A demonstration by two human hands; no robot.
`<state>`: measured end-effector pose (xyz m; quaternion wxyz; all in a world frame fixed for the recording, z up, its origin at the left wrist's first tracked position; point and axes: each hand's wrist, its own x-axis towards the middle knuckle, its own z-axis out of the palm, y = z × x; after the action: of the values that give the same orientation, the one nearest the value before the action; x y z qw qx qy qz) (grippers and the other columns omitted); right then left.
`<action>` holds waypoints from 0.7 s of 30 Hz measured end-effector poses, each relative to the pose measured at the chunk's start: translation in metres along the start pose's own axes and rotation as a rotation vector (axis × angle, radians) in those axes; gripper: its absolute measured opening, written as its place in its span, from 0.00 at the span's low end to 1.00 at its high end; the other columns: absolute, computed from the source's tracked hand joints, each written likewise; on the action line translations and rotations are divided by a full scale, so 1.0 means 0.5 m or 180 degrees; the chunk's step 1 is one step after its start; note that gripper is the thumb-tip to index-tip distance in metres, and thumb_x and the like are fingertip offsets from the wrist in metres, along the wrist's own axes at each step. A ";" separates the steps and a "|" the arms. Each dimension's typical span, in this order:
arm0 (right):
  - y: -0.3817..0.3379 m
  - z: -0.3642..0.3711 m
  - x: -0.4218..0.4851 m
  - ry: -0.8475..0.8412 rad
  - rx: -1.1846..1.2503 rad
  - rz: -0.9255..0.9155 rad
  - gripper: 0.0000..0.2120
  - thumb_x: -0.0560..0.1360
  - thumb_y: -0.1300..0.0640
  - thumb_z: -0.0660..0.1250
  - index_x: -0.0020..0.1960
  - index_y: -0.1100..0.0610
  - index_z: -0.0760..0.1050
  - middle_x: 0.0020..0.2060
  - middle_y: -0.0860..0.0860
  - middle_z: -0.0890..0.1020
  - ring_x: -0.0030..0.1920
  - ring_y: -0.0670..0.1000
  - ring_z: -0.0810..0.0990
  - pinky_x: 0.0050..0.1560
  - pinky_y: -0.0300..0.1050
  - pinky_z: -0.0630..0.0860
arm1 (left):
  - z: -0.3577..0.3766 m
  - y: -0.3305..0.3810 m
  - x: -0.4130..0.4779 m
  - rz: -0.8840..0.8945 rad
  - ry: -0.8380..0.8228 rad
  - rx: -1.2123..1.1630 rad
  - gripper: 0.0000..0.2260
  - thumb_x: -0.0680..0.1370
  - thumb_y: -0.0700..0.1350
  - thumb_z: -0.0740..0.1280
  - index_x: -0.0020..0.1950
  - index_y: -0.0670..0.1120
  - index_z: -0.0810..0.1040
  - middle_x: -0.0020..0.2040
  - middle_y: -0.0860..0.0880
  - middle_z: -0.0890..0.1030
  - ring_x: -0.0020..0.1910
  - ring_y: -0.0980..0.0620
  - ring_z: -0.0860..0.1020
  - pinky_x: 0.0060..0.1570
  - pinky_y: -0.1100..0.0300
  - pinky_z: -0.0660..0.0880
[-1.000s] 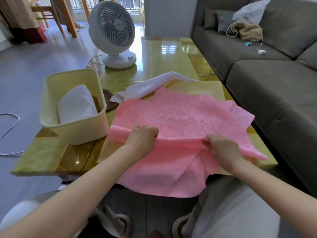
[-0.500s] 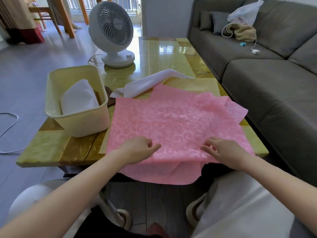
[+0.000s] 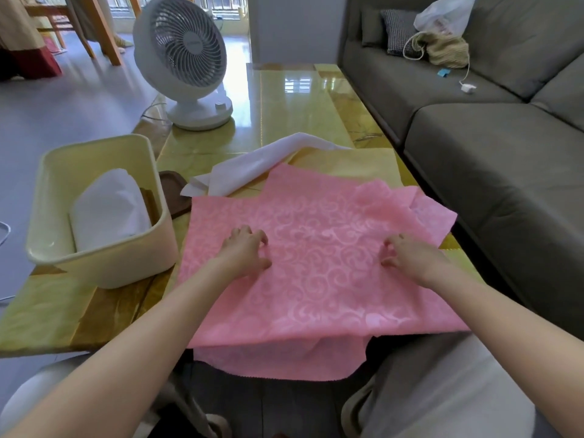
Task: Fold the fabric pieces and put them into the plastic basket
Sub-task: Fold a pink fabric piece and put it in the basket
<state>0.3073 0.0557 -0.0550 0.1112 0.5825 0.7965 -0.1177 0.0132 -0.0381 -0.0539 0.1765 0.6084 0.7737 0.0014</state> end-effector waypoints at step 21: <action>-0.107 -0.104 0.173 0.1072 0.0265 0.0008 0.09 0.77 0.60 0.59 0.57 0.60 0.69 0.53 0.60 0.78 0.53 0.62 0.78 0.49 0.51 0.73 | -0.093 -0.038 0.147 -0.0505 0.1042 0.0150 0.12 0.79 0.41 0.59 0.58 0.44 0.80 0.58 0.43 0.75 0.59 0.42 0.73 0.56 0.52 0.70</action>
<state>0.2288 0.1345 -0.0296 -0.0479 0.5992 0.7976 -0.0512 -0.0321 0.0360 -0.0345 0.0335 0.5411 0.8375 0.0683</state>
